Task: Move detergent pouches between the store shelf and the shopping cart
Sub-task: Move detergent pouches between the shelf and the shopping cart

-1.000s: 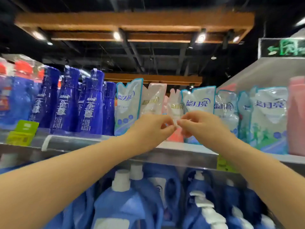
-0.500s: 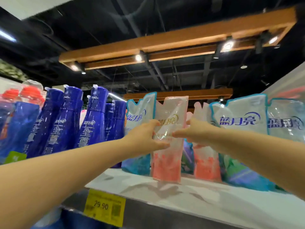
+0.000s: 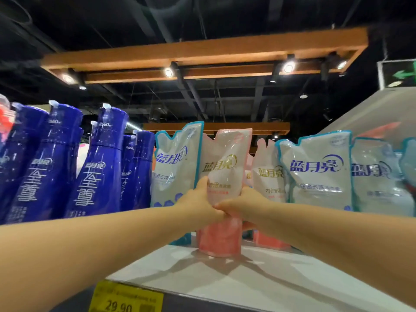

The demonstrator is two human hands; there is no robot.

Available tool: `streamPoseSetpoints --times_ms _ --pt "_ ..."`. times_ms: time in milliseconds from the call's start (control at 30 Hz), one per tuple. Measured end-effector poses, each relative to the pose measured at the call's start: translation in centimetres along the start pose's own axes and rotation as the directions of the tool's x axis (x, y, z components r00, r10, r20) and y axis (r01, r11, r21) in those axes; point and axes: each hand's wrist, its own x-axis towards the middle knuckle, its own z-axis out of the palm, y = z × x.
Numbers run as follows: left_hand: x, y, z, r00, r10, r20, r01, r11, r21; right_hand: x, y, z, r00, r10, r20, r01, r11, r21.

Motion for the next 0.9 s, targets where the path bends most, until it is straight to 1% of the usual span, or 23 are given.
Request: streamPoseSetpoints --times_ms 67,167,300,400,500,600,667,767,900 --pt "-0.1 -0.1 -0.3 0.999 0.045 -0.004 -0.045 0.990 -0.131 -0.4 0.1 -0.4 1.000 -0.008 -0.019 0.008 1.000 -0.014" --pt "-0.2 0.3 -1.1 0.993 0.114 -0.027 -0.118 0.965 -0.233 -1.4 -0.2 -1.3 0.998 -0.026 -0.058 0.028 0.999 0.027" --pt "-0.5 1.7 -1.2 0.970 0.221 -0.106 -0.242 0.925 -0.292 -2.7 -0.8 -3.0 0.979 -0.104 -0.175 0.124 0.986 0.110" --pt "-1.0 3.6 -0.8 0.933 0.323 -0.159 -0.357 0.881 -0.311 -4.2 -1.1 -4.9 0.956 -0.127 -0.266 0.165 0.978 0.126" --pt "-2.2 5.8 -0.6 0.917 0.366 -0.159 -0.397 0.868 -0.298 -7.0 -1.1 -7.0 0.939 -0.142 -0.313 0.198 0.968 0.155" --pt "-4.2 8.4 0.1 0.905 0.403 -0.134 -0.424 0.837 -0.347 -10.8 -0.9 -9.3 0.918 -0.195 -0.345 0.261 0.952 0.158" --pt "-6.3 10.8 1.0 0.885 0.455 -0.096 -0.449 0.783 -0.430 -13.7 -0.4 -11.3 0.894 -0.206 -0.398 0.289 0.944 0.159" --pt "-10.9 15.2 2.8 0.848 0.528 -0.050 -0.461 0.687 -0.562 -19.1 0.9 -15.0 0.857 -0.179 -0.483 0.288 0.944 0.162" --pt "-18.2 22.0 6.8 0.809 0.581 -0.085 -0.466 0.547 -0.695 -27.7 3.7 -21.4 0.835 -0.115 -0.538 0.217 0.968 0.129"
